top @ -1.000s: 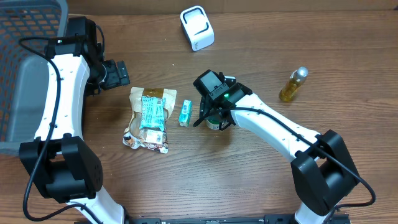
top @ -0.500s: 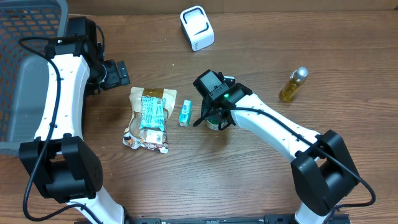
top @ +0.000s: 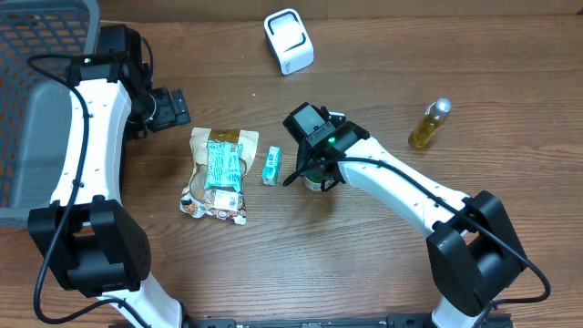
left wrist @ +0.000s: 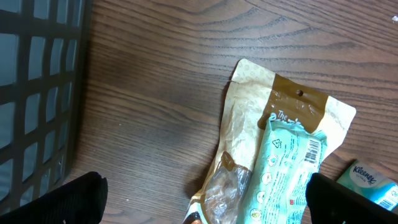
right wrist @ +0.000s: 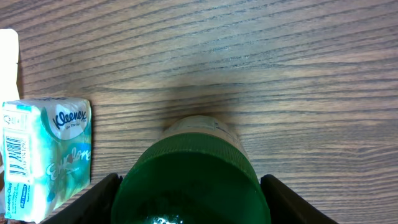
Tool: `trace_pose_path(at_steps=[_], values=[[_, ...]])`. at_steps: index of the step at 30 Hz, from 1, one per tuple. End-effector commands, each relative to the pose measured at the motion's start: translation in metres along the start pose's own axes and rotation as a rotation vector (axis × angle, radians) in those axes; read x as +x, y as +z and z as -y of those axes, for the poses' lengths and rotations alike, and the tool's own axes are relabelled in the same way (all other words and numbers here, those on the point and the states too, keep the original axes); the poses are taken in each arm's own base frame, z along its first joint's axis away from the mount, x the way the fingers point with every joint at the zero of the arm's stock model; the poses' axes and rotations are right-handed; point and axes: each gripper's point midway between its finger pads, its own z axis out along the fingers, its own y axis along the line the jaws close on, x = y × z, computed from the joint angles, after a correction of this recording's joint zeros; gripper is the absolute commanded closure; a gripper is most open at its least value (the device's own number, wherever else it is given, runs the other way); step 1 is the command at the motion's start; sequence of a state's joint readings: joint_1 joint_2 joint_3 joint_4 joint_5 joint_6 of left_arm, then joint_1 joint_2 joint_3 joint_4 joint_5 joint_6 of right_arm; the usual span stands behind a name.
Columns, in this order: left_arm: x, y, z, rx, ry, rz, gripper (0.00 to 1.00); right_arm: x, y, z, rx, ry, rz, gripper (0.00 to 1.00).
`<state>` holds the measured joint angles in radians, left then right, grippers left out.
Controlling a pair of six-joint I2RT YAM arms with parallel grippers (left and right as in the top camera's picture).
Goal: Scan the item barcode
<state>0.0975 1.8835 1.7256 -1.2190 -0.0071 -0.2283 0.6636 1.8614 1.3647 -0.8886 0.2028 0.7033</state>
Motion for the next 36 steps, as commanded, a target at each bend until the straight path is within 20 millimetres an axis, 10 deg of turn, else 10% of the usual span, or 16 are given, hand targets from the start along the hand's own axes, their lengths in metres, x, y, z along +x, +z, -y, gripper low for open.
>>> trace_pose_path(at_steps=[1,36], values=[[0.002,-0.001,0.004,0.009,0.022,0.0,0.0,0.005,0.002,0.009,0.04,-0.005,-0.007,0.44],[0.002,-0.001,0.004,0.009,0.022,0.0,0.0,0.001,-0.005,0.021,0.03,0.046,-0.082,0.42]])
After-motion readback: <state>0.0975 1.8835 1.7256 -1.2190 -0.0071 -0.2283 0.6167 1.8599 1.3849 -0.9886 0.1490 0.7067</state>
